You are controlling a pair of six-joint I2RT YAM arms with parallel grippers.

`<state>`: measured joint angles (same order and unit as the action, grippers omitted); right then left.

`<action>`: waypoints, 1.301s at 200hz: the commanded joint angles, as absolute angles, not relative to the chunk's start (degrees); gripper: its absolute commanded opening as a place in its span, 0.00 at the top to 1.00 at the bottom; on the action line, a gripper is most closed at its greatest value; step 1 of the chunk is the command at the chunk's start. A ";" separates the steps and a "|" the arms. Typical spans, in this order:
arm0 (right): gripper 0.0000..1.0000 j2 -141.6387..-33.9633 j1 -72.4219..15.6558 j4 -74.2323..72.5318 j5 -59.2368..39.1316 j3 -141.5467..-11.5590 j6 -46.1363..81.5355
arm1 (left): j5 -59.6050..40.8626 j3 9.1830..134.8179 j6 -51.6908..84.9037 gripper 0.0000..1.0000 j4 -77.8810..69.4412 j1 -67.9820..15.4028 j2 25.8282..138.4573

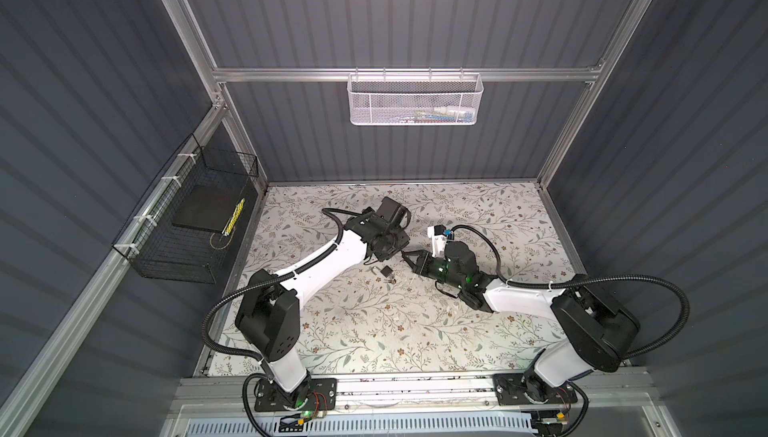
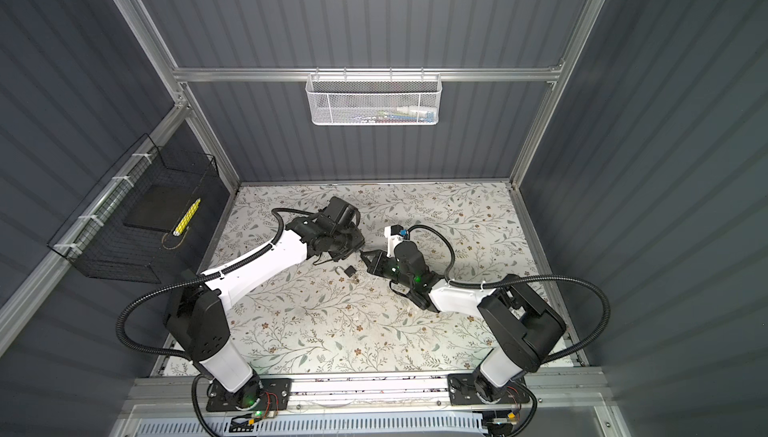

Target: Unlock with the key

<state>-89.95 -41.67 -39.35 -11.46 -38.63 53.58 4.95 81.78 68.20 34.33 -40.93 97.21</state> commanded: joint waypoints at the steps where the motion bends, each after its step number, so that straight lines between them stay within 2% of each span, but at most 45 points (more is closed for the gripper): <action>1: 1.00 -89.25 -41.92 -39.40 -9.98 -38.41 53.10 | 2.81 81.56 68.29 0.80 33.07 -41.30 95.10; 51: 1.00 -88.79 -41.88 -38.85 -9.57 -37.95 52.76 | 2.96 79.61 68.29 0.80 33.01 -41.26 95.10; 88: 0.88 -87.35 -41.85 -37.14 -8.89 -36.74 52.36 | 4.65 79.54 67.93 0.80 33.49 -41.27 94.66; 154: 0.76 -83.89 -41.89 -34.56 -7.94 -34.84 51.15 | 4.57 79.81 67.85 0.79 33.57 -41.20 95.19; 215: 0.79 -83.85 -41.87 -36.63 -10.17 -33.73 51.40 | 4.58 79.89 67.79 0.79 33.42 -41.22 95.10; 260: 0.85 -84.88 -41.86 -38.46 -11.21 -34.51 51.29 | 4.06 79.57 67.95 0.79 33.09 -41.22 94.88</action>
<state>-83.85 -41.91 -36.47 -10.22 -34.17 52.03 4.43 79.92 68.18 33.34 -41.10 96.97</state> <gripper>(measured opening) 0.160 0.392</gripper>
